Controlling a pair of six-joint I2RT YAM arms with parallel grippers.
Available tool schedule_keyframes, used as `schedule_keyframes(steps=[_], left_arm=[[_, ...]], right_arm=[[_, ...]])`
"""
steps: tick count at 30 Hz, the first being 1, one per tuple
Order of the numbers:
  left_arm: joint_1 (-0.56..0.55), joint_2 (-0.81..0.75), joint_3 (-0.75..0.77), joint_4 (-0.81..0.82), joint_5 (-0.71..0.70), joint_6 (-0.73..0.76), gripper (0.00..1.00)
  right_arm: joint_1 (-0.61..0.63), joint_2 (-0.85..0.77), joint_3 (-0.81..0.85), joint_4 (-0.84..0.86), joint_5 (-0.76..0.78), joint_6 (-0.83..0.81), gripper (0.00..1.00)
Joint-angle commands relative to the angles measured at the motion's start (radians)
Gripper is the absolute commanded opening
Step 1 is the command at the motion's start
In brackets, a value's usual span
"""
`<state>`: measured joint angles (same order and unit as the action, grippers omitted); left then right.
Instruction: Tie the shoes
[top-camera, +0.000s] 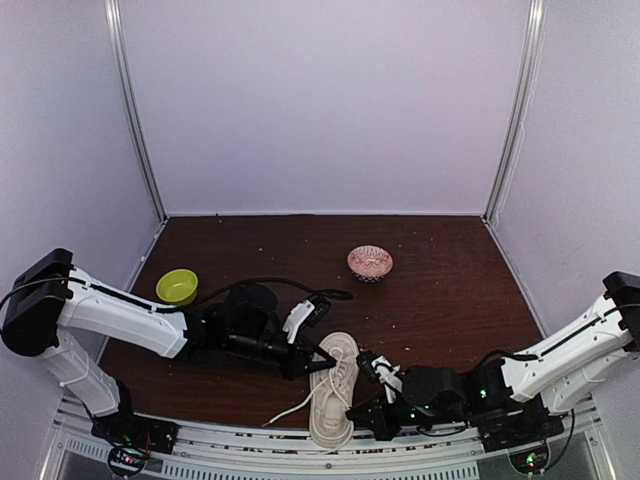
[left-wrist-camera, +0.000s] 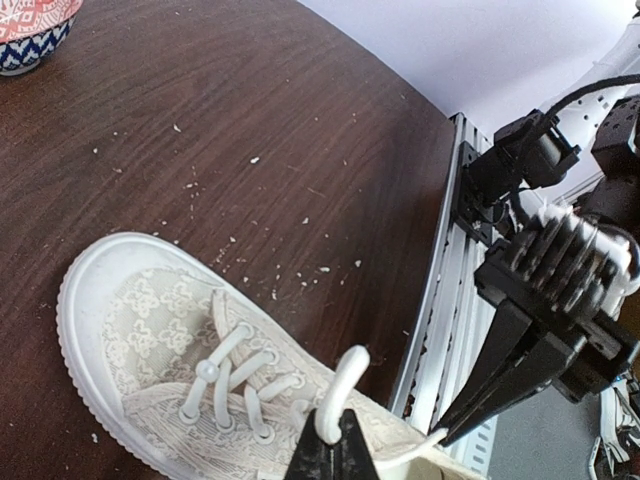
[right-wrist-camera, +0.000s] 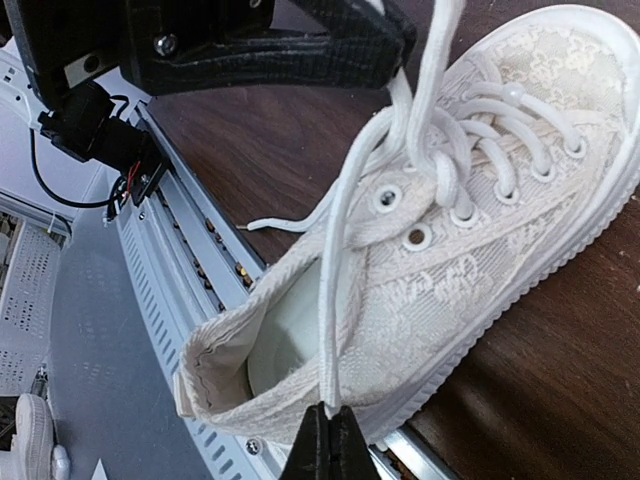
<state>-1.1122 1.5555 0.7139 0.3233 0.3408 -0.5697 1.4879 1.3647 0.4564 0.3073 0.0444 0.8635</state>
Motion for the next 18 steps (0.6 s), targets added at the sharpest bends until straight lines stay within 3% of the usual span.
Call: schedule_keyframes(steps=[1,8,18], left_arm=[[0.005,-0.019,0.007,0.052,0.015,0.014,0.00],[0.006,-0.021,0.009,0.056,0.039,0.023,0.00],[0.005,-0.024,0.011,0.056,0.040,0.032,0.00]], right_arm=[[-0.027,-0.109,0.000,-0.134,0.091,-0.012,0.00],[-0.180,-0.190,0.038,-0.277,0.067,-0.124,0.00],[-0.247,-0.013,0.215,-0.294,-0.062,-0.239,0.00]])
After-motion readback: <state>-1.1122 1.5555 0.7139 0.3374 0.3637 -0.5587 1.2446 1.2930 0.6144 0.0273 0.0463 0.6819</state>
